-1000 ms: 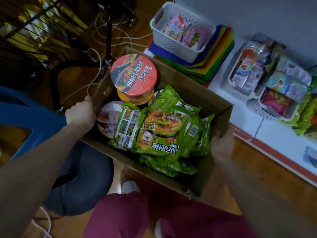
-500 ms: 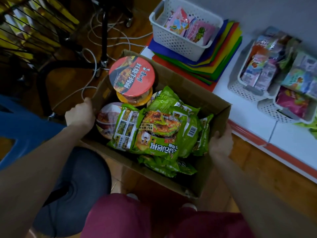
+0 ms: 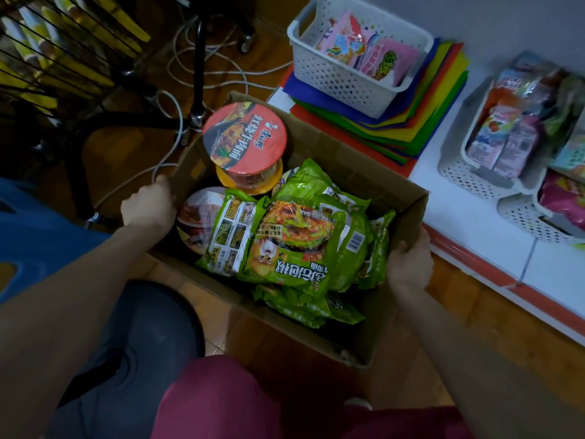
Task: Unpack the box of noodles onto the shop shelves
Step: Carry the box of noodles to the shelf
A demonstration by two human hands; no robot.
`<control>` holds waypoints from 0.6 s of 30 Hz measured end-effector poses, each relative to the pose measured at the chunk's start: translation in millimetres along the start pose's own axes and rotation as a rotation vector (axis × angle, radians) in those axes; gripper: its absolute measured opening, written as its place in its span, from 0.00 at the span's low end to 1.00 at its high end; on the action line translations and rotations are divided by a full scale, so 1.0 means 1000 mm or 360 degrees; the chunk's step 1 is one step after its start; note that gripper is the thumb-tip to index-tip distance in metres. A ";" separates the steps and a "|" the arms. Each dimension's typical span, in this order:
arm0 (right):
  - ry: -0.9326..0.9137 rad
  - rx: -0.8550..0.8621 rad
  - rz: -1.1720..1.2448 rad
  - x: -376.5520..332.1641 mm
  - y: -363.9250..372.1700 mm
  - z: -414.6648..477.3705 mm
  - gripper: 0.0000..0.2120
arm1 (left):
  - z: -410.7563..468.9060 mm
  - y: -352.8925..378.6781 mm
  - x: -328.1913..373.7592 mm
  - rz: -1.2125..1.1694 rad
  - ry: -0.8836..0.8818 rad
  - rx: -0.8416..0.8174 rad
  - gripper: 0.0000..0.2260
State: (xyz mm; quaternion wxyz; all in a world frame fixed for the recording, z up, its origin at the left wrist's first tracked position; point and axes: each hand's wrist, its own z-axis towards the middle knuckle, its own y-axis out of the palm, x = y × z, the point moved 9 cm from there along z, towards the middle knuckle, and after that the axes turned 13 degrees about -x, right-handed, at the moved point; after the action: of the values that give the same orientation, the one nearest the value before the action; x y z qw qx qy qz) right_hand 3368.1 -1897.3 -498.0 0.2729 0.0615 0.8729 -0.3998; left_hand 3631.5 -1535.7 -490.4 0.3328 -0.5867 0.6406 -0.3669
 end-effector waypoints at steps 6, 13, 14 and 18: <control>-0.0052 0.0043 0.0081 0.002 -0.002 -0.002 0.21 | 0.016 -0.008 0.012 -0.0074 0.0039 0.0020 0.12; -0.0030 0.0062 0.0085 0.006 -0.007 -0.004 0.22 | 0.019 0.005 0.006 -0.0103 -0.0053 -0.0008 0.13; -0.0020 0.0060 0.0092 0.008 -0.009 -0.006 0.22 | 0.016 0.008 0.007 -0.0106 -0.0055 -0.0022 0.13; 0.0054 0.0062 0.0080 0.021 -0.016 -0.014 0.22 | 0.009 0.013 0.017 -0.0104 -0.0028 -0.0076 0.09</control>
State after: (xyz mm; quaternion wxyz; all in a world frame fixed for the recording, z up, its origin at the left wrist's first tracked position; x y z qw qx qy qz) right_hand 3339.4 -1899.8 -491.1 0.2667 0.0956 0.8676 -0.4087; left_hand 3630.9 -1552.8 -505.6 0.3120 -0.6183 0.6269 -0.3569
